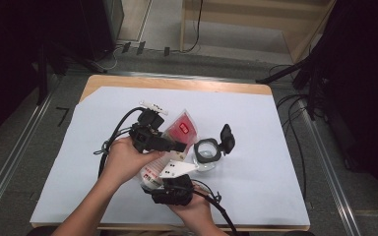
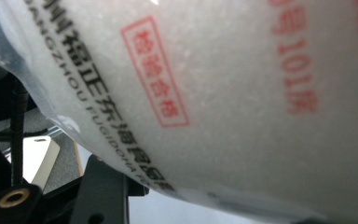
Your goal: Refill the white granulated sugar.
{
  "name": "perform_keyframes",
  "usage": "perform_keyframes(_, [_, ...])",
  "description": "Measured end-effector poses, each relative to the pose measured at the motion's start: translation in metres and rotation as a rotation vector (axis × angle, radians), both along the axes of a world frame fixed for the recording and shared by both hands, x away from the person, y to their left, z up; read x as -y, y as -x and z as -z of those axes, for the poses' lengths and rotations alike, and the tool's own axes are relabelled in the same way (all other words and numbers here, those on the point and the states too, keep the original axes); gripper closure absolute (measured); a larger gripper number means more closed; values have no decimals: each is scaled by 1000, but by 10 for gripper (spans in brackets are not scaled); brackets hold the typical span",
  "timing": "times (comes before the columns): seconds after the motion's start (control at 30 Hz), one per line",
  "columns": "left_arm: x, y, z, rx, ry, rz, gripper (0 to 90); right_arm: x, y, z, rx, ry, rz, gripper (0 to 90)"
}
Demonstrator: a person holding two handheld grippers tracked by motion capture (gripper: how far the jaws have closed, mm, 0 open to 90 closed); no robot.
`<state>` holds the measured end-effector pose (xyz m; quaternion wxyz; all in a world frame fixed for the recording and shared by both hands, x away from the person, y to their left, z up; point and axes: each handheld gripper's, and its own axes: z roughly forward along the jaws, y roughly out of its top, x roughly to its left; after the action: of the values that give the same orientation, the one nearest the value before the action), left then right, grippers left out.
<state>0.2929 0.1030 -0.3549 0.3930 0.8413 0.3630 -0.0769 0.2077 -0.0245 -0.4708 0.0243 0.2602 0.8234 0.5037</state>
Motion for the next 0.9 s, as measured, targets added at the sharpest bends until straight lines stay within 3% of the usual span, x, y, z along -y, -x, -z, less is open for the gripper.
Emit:
perform_keyframes(0.17, [-1,-2,0,12,16,3,802,0,3,-2,39,27,22,497])
perform_keyframes(0.3, [5,-5,-1,2,-5,33,834,-3,7,-5,82,56,11,495])
perform_keyframes(0.37, [8,-10,-4,-22,5,50,834,0,8,-7,101,74,17,507])
perform_keyframes(0.53, [22,-19,-4,-37,-7,88,838,7,5,-13,76,82,41,508])
perform_keyframes(0.63, [24,-20,-1,-53,-10,71,831,8,4,-12,92,120,36,508])
perform_keyframes(0.77, [25,-21,2,-55,-24,59,783,9,0,-9,45,102,35,530])
perform_keyframes(0.9, [27,-20,2,-41,-14,56,756,10,-1,-8,35,105,46,532])
